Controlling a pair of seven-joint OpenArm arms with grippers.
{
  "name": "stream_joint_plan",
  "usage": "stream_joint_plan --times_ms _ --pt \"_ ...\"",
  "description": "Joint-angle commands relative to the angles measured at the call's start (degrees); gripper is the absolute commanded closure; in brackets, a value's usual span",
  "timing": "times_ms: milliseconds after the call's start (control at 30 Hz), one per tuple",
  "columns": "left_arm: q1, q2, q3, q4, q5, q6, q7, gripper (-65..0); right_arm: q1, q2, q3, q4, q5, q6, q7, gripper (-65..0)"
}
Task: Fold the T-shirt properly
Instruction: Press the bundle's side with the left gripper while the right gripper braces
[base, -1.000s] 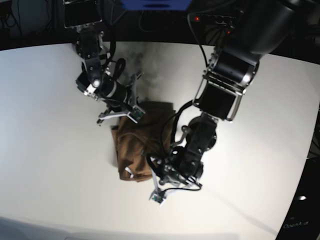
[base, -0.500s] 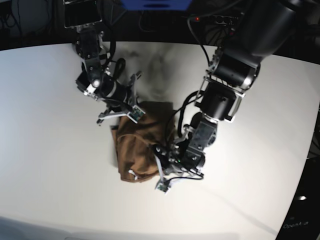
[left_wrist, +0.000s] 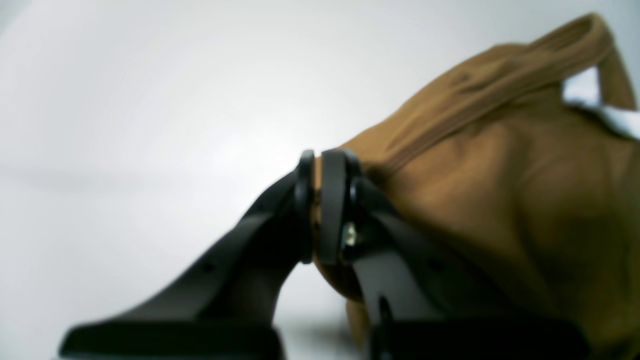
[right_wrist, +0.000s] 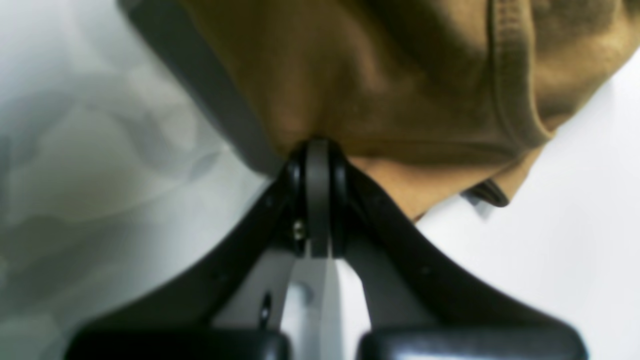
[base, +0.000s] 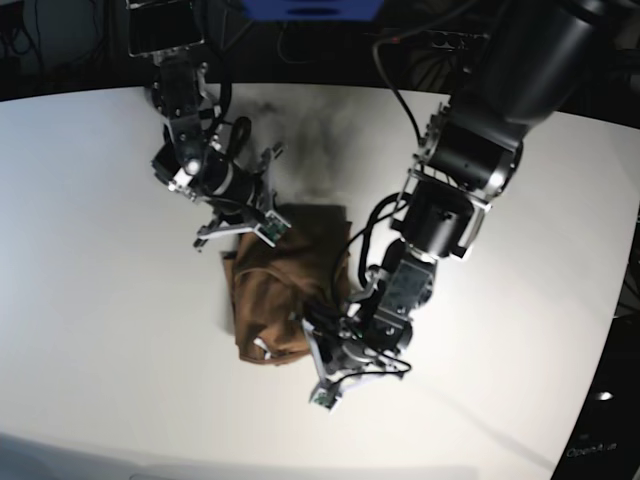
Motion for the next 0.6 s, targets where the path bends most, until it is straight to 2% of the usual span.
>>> stream_joint_plan --times_ms 0,133,567 --pt "-3.18 0.21 -0.27 -1.09 -0.05 0.34 -1.87 -2.2 -0.17 0.3 -0.03 0.14 -1.08 0.6 -1.98 -0.3" --pt "-4.85 1.09 -0.36 -6.27 -0.31 0.34 -3.28 -2.2 -0.26 0.91 0.06 0.14 -1.08 0.6 -1.98 -0.3" --pt "-5.02 2.32 -0.27 -6.27 -0.23 0.34 -2.4 -2.2 -0.08 1.0 0.06 0.14 -1.08 0.6 -1.98 -0.3"
